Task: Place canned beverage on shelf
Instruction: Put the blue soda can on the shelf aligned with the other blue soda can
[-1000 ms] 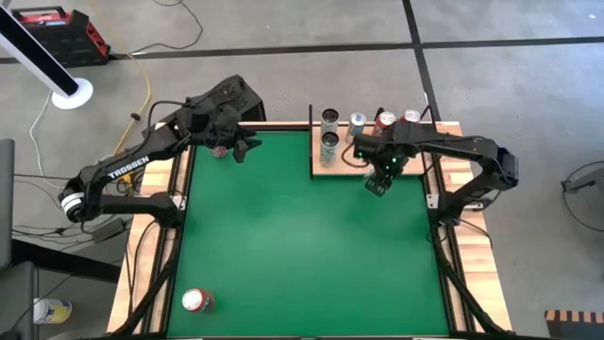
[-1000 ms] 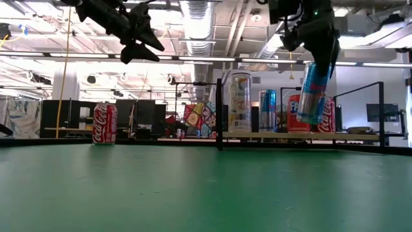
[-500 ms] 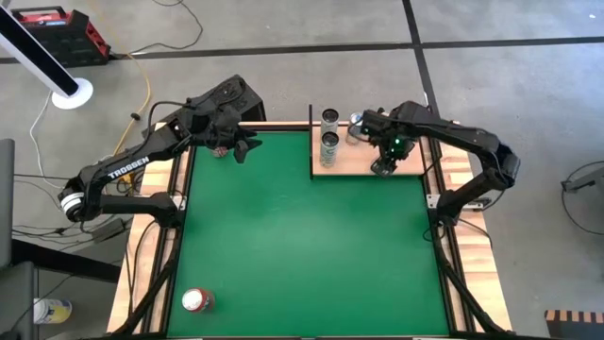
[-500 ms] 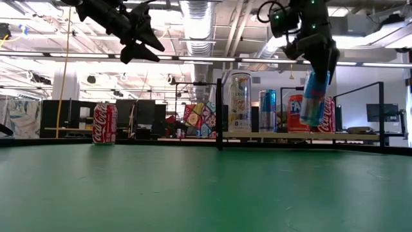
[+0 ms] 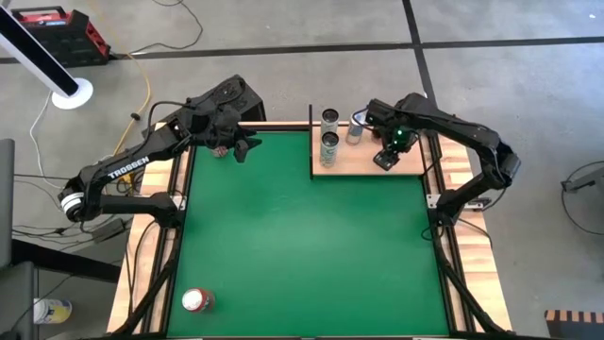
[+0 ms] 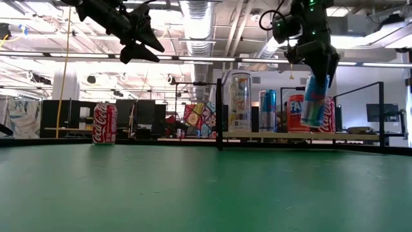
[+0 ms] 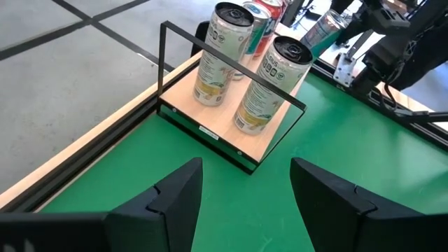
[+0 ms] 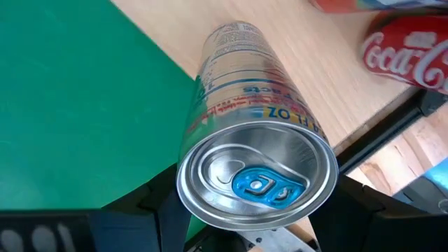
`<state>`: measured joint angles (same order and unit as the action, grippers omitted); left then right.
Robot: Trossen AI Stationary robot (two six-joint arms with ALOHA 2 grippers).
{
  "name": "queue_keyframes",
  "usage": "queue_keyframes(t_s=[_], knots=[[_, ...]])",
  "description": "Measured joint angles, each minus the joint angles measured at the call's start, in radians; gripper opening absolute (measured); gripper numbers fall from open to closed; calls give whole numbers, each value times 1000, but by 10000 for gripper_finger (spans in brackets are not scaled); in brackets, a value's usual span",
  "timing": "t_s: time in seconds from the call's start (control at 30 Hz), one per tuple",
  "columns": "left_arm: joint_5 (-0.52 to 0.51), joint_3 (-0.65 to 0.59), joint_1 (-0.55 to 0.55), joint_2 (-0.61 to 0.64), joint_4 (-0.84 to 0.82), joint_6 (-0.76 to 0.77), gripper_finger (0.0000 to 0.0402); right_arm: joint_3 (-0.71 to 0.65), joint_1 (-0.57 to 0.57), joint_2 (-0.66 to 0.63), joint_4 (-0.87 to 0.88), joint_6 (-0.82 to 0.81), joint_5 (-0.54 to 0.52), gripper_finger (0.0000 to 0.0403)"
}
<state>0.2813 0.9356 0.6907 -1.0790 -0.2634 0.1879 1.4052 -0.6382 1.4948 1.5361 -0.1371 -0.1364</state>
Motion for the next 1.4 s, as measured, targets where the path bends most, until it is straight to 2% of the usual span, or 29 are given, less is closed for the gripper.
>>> queue_keyframes(t_s=[0.53, 0.97, 1.1, 1.4], knots=[[-5, 0, 0, 0, 0, -18, 201, 0, -77, 0, 4, 77, 7, 260], [-4, 0, 0, 0, 0, -28, 201, -9, -78, 0, -3, 93, 7, 260], [-4, 0, 0, 0, 1, -34, 201, -27, -79, -1, -7, 97, 54, 260], [-4, 0, 0, 0, 1, -48, 201, -54, -87, -1, -17, 82, 60, 260]])
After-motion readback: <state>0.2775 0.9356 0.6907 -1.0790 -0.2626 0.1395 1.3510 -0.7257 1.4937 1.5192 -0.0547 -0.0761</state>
